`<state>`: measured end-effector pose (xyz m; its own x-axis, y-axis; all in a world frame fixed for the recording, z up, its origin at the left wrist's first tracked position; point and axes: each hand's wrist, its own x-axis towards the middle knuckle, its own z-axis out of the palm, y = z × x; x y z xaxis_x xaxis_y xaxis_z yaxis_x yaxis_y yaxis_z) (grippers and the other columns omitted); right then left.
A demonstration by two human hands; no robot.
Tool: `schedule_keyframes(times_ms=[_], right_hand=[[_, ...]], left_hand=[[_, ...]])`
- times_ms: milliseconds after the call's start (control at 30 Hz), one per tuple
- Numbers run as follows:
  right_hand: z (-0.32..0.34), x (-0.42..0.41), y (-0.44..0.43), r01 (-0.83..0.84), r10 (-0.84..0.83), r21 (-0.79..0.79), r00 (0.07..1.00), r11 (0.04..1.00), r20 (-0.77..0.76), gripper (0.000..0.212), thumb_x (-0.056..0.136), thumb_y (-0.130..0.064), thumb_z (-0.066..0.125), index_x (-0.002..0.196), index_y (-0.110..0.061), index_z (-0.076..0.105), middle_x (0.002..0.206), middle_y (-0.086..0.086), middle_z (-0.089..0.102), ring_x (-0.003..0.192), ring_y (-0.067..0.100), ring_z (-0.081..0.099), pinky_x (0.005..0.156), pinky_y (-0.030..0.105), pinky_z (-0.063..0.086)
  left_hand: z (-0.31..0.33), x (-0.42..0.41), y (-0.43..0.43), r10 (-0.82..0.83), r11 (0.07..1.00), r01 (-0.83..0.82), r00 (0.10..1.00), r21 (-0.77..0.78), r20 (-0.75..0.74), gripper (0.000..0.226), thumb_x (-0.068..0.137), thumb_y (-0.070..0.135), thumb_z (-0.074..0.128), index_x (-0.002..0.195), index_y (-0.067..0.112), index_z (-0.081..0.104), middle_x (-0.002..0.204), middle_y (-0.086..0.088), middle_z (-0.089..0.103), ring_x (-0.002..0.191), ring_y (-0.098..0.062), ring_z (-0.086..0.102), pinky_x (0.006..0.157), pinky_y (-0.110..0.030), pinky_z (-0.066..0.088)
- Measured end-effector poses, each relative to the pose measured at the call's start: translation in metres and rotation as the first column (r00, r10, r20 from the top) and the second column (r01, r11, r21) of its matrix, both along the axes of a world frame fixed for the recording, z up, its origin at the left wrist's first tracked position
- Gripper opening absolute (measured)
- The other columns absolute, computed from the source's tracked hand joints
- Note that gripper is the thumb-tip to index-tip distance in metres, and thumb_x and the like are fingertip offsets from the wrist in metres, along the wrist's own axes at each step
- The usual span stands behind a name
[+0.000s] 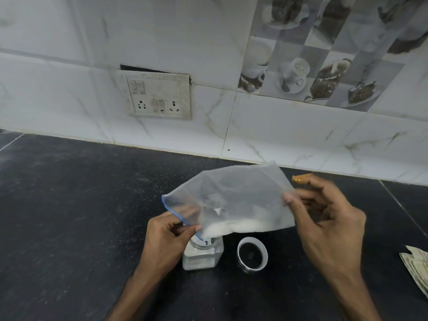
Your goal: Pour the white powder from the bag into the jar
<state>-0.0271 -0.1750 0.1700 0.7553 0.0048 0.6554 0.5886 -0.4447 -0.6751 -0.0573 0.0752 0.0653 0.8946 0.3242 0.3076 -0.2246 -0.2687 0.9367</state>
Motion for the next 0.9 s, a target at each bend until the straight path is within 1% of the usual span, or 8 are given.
schedule_keyframes(times_ms=[67,133,233,367,433,667,833,900], right_hand=[[0.0005,0.0001,-0.0033,-0.019,0.019,0.004,0.998,1.0,-0.059,0.061,0.07,-0.023,0.086,0.125,-0.019,0.06,0.095,-0.007,0.074,0.084,0.005,0.074,0.079,0.016,0.058],[0.0011,0.0017,-0.0075,-0.021,0.021,0.0,0.996,1.0,-0.084,0.068,0.069,-0.016,0.087,0.129,-0.02,0.056,0.091,-0.006,0.075,0.082,0.006,0.075,0.08,0.018,0.059],[0.0021,0.0001,-0.0085,-0.01,0.008,-0.025,0.998,1.0,-0.061,0.065,0.073,-0.011,0.085,0.129,-0.027,0.054,0.089,-0.012,0.076,0.078,0.003,0.074,0.076,0.013,0.056],[0.006,-0.0024,-0.0055,-0.002,0.001,-0.009,0.997,1.0,-0.076,0.061,0.074,-0.026,0.082,0.128,-0.036,0.054,0.088,-0.019,0.076,0.067,0.011,0.072,0.066,0.018,0.056],[0.0065,-0.0025,-0.0058,0.017,-0.017,0.001,0.997,1.0,-0.069,0.06,0.074,-0.027,0.082,0.128,-0.035,0.056,0.088,-0.021,0.076,0.065,0.013,0.071,0.063,0.02,0.056],[0.0063,-0.0044,-0.0038,0.027,-0.025,0.024,0.998,0.999,-0.057,0.055,0.075,-0.028,0.08,0.124,-0.036,0.056,0.093,-0.02,0.076,0.071,0.013,0.072,0.069,0.025,0.058],[0.0071,-0.003,-0.0069,0.021,-0.02,0.03,0.999,0.999,-0.046,0.054,0.075,-0.028,0.079,0.124,-0.035,0.057,0.093,-0.023,0.075,0.078,0.008,0.073,0.073,0.019,0.057],[0.0063,-0.0025,-0.0066,0.009,-0.008,0.015,0.999,1.0,-0.048,0.052,0.076,-0.026,0.079,0.124,-0.031,0.058,0.094,-0.023,0.075,0.083,0.003,0.074,0.074,0.016,0.056]], left_hand=[[0.0002,-0.0004,0.0007,-0.002,1.0,0.002,1.0,0.0,0.003,0.05,0.069,-0.008,0.085,0.084,0.038,0.074,0.087,0.008,0.077,0.078,-0.007,0.076,0.07,-0.028,0.062],[0.0003,-0.0011,0.0012,0.008,1.0,-0.008,1.0,0.017,0.001,0.049,0.068,-0.007,0.086,0.084,0.038,0.073,0.086,0.011,0.076,0.078,0.0,0.074,0.069,-0.023,0.061],[0.0017,-0.0019,0.0009,0.012,1.0,-0.012,1.0,0.023,-0.001,0.051,0.067,-0.008,0.086,0.082,0.039,0.072,0.081,0.016,0.074,0.077,0.005,0.073,0.066,-0.015,0.058],[0.0004,-0.0022,-0.0005,0.007,1.0,-0.006,1.0,0.006,-0.013,0.051,0.069,-0.007,0.086,0.08,0.041,0.073,0.081,0.02,0.077,0.077,-0.008,0.076,0.068,-0.023,0.061],[0.0013,-0.0023,-0.0003,0.005,1.0,-0.005,1.0,0.005,-0.002,0.05,0.069,-0.007,0.085,0.081,0.04,0.073,0.082,0.018,0.077,0.078,-0.002,0.075,0.068,-0.021,0.061],[0.0019,-0.0031,-0.0004,0.008,1.0,-0.008,1.0,0.024,-0.003,0.045,0.069,-0.007,0.086,0.078,0.036,0.073,0.077,0.013,0.077,0.075,-0.006,0.076,0.066,-0.029,0.062],[0.0029,-0.0044,-0.0008,-0.001,1.0,0.001,1.0,0.008,-0.005,0.046,0.069,-0.006,0.086,0.081,0.036,0.074,0.081,0.018,0.077,0.077,-0.003,0.075,0.068,-0.025,0.062],[0.001,-0.0043,-0.0009,0.0,1.0,0.0,1.0,0.005,-0.017,0.043,0.069,-0.006,0.086,0.08,0.034,0.075,0.078,0.019,0.076,0.076,-0.009,0.076,0.067,-0.028,0.062]])
